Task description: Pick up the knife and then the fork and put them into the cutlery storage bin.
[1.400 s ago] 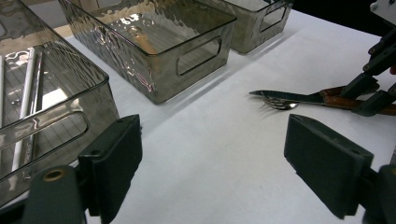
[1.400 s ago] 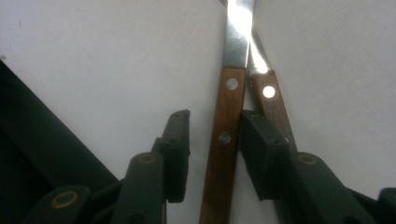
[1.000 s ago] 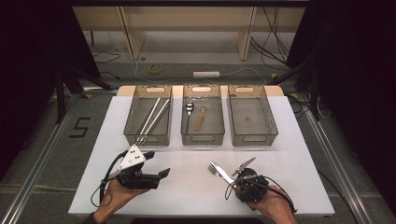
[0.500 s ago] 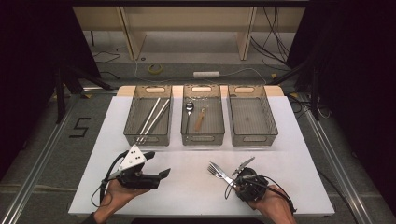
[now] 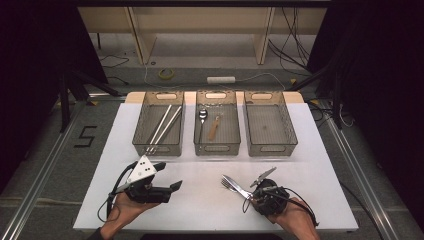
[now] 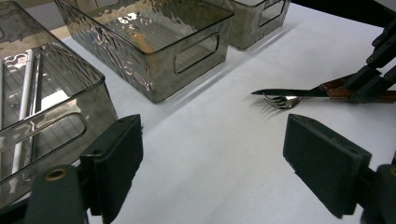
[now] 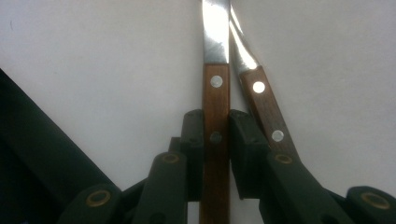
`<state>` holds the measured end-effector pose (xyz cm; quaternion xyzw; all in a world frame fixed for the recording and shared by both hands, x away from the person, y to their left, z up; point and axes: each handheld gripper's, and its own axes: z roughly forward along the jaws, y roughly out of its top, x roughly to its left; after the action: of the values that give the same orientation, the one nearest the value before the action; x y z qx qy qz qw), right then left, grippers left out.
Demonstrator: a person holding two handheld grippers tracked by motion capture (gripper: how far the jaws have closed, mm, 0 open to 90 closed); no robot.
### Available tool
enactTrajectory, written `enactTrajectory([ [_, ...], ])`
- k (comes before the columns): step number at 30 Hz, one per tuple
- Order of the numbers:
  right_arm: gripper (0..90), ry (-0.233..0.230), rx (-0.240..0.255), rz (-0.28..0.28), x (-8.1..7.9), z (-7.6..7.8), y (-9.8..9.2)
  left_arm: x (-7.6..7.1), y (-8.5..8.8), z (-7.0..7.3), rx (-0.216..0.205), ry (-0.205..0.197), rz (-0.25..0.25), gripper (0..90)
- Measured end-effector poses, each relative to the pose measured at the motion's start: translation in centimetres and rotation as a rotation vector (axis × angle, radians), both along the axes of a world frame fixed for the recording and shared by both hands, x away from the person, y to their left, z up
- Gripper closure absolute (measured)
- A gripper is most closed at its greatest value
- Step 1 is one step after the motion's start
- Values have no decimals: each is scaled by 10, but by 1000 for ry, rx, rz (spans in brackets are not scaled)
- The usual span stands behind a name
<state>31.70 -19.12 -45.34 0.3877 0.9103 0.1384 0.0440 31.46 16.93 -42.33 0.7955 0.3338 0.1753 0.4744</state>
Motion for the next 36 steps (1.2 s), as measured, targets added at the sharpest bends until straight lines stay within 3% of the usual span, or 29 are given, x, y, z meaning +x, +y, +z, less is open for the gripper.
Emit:
enactTrajectory([
  [10,773,-49,47,4,-1,15,-8,1,2,1,-17,6,4,195],
  [17,773,-82,85,-2,5,26,-16,3,6,1,-64,9,18,192],
  [26,773,-116,134,-34,29,38,-27,3,11,3,-104,1,22,191],
  [36,773,-161,186,-84,54,55,-39,0,19,4,-106,-3,29,191],
])
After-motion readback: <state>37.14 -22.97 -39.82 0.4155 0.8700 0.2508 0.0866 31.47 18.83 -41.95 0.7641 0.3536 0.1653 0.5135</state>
